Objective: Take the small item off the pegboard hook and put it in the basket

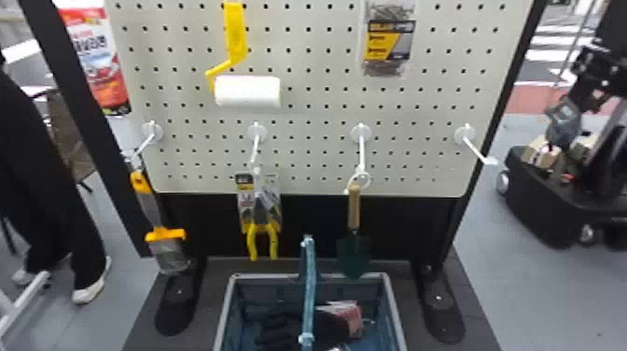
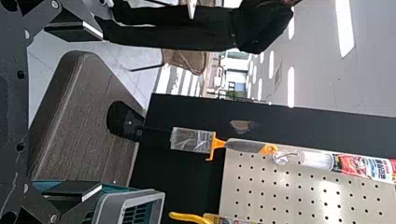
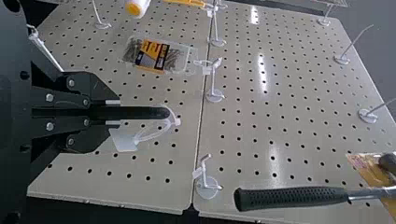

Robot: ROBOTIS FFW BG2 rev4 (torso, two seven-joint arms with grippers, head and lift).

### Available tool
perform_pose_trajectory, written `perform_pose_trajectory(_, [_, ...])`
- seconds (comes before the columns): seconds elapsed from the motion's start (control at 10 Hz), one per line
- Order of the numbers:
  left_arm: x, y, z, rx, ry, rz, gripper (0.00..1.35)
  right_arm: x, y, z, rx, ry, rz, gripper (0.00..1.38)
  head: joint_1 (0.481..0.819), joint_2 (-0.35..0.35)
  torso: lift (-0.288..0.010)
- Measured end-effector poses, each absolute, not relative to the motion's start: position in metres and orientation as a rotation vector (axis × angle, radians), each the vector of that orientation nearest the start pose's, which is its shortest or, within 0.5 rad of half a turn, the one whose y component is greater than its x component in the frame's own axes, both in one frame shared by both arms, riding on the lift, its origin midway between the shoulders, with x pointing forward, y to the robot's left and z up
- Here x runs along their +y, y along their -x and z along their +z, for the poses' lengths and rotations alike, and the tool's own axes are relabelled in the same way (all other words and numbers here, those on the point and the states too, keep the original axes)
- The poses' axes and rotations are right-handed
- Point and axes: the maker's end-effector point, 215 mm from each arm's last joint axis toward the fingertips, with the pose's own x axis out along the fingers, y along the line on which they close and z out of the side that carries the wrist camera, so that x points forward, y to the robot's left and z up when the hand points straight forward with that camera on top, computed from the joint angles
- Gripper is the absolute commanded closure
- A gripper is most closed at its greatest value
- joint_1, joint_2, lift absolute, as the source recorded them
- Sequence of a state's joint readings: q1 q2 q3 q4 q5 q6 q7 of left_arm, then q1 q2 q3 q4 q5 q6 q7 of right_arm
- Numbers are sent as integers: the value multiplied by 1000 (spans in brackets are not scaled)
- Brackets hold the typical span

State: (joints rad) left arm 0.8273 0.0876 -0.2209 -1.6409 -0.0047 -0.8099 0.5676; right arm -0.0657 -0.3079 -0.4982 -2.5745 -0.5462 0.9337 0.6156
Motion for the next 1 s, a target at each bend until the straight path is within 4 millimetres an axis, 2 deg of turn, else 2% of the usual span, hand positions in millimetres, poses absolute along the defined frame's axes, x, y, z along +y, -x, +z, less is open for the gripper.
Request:
perform_pose_trajectory(0.2, [246, -245, -431, -14, 115, 350, 174, -240, -444, -34, -181, 16, 563, 1205, 549, 0, -100])
perform_pose_trajectory(0.4, [243, -246, -431, -15, 120, 345, 174, -250, -449, -68, -152, -88, 530, 1205, 549, 0, -100])
perform_pose_trajectory(1.0, [241, -248, -432, -13, 122, 340, 174, -243, -490, -165, -84, -342, 484, 1205, 549, 0, -100])
